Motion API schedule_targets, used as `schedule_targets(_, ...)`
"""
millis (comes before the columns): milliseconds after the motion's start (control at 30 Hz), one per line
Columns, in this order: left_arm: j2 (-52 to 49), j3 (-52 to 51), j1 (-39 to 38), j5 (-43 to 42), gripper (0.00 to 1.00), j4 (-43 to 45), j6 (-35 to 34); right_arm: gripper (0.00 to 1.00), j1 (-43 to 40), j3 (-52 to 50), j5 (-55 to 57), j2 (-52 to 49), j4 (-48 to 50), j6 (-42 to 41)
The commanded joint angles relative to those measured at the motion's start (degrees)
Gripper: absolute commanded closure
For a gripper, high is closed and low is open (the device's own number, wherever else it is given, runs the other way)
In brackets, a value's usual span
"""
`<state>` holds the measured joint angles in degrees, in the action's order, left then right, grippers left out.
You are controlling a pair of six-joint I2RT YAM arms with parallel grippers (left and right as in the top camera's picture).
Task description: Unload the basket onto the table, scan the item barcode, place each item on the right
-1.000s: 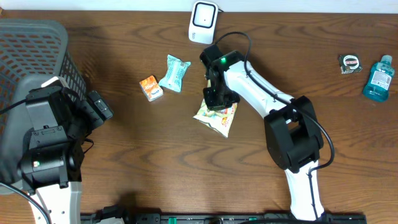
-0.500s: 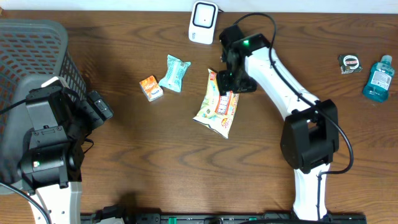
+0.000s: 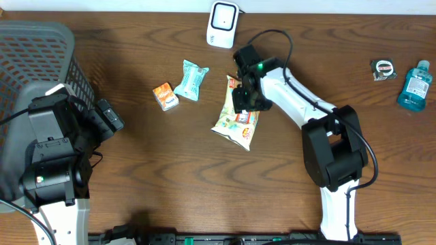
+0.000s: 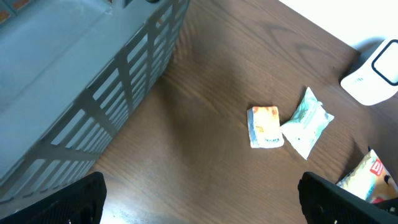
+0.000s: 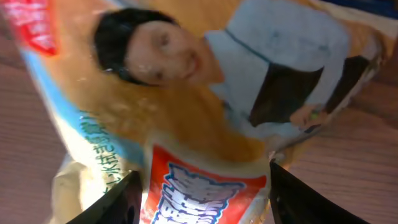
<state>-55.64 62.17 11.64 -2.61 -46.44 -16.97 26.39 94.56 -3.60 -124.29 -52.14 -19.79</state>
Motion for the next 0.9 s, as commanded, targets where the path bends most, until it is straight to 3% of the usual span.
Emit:
schedule_targets(0, -0.1, 0.3, 0.3, 0.7, 0.02, 0.0, -0.5, 0.36, 0.6, -1.6, 1.1, 0.8, -0.2, -1.6)
schedule_targets(367, -0.1, 0.3, 0.3, 0.7, 0.02, 0.0, -0.5, 0.25, -1.4, 10.9, 1.9, 4.5, -12.9, -1.6)
schedule_targets(667, -0.1, 0.3, 0.3, 0.7, 0.02, 0.0, -0.5, 0.22, 2.0, 11.8, 2.1, 5.0, -7.2, -8.1)
schedule_targets(867, -0.1, 0.3, 0.3, 0.7, 0.02, 0.0, -0.5, 0.21, 7.5, 11.1, 15.8, 3.4, -5.2, -15.1)
